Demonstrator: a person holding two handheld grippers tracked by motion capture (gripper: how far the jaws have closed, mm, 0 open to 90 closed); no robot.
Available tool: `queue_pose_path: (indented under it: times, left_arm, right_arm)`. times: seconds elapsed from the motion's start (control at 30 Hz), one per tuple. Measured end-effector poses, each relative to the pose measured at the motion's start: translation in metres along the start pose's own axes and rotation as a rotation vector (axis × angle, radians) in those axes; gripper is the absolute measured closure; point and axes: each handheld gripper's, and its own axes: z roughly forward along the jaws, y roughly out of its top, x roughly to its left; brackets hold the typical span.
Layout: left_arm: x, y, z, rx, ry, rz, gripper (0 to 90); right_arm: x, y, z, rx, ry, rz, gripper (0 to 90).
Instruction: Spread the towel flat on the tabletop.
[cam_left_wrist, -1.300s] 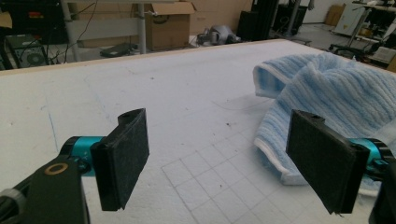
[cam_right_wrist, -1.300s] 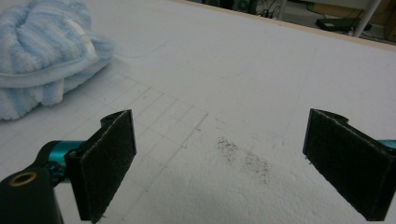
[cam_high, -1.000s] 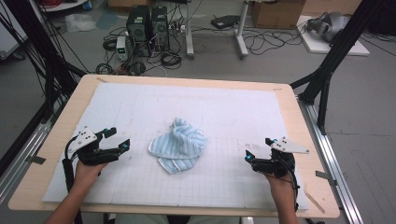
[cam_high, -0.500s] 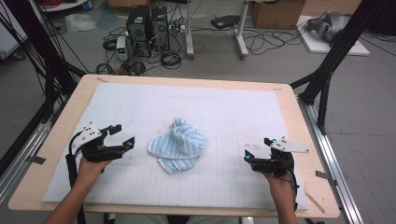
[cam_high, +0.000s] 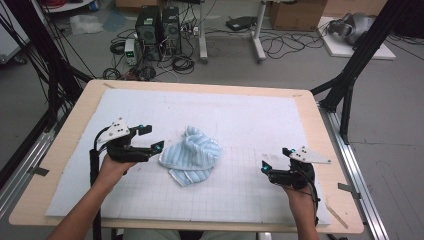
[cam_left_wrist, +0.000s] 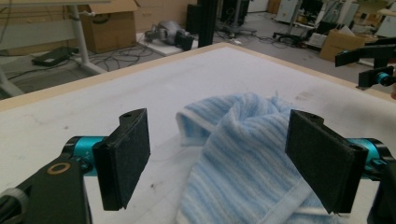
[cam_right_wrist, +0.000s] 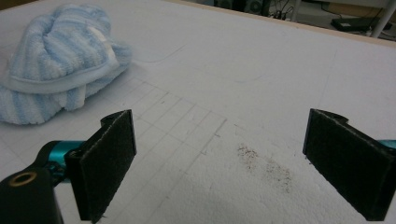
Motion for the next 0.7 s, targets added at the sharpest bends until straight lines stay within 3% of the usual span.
queue_pose_path:
  times: [0.27,0.47,0.7]
  left_arm:
    - [-0.01,0.015,0.039,0.099,-0.043,0.025,23.7]
    - [-0.009,0.014,0.069,0.195,-0.022,-0.003,24.1]
    - [-0.01,0.004,0.096,0.293,0.004,-0.006,23.3]
  right_arm:
    - [0.0,0.0,0.001,0.003,0.002,0.004,8.6]
    - [0.0,-0.001,0.002,0.008,0.006,0.006,8.6]
    - [-0.001,-0.001,0.002,0.012,0.008,0.014,8.6]
